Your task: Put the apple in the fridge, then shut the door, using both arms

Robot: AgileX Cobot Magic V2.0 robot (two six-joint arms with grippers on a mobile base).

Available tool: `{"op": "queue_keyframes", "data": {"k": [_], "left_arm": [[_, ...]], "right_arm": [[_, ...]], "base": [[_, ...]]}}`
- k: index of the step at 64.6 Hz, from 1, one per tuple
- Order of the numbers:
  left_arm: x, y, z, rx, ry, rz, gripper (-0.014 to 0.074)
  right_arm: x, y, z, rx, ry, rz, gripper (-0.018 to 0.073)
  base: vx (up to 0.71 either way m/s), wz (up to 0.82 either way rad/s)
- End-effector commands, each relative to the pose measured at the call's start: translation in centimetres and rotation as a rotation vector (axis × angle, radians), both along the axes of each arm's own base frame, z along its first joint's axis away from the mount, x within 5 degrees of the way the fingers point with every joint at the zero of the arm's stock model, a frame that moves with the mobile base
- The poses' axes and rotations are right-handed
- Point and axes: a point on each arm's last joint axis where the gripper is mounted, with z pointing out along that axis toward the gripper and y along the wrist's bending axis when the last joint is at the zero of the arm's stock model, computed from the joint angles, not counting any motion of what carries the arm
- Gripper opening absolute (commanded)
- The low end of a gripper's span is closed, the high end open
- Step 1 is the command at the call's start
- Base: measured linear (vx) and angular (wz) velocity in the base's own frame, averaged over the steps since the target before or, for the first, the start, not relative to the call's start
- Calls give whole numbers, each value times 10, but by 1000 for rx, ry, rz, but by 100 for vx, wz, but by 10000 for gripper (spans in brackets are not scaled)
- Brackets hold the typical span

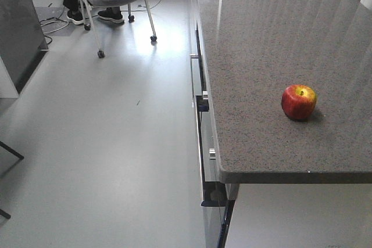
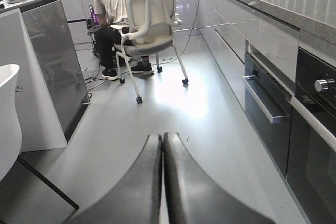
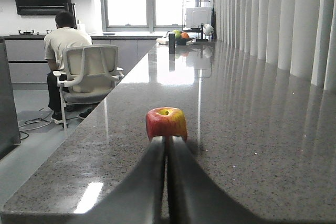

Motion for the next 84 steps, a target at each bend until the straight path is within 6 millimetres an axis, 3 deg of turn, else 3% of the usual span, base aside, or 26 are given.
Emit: {"op": "queue_keyframes", "data": {"k": [1, 71, 75, 84], "left_arm": [[-1, -2, 13, -10, -100, -20, -6], [-1, -2, 13, -10, -100, -20, -6], [-1, -2, 13, -10, -100, -20, -6], [-1, -2, 13, -10, -100, -20, -6]], "right_arm": [[-2, 0, 9, -10, -90, -5, -3], [-3, 0, 12, 6, -126, -2, -3], [-3, 0, 14, 75, -144, 7, -3], [-5, -3, 22, 413, -225, 50, -3]], "base": [[0, 0], [0, 0], [0, 0], [0, 0]]}}
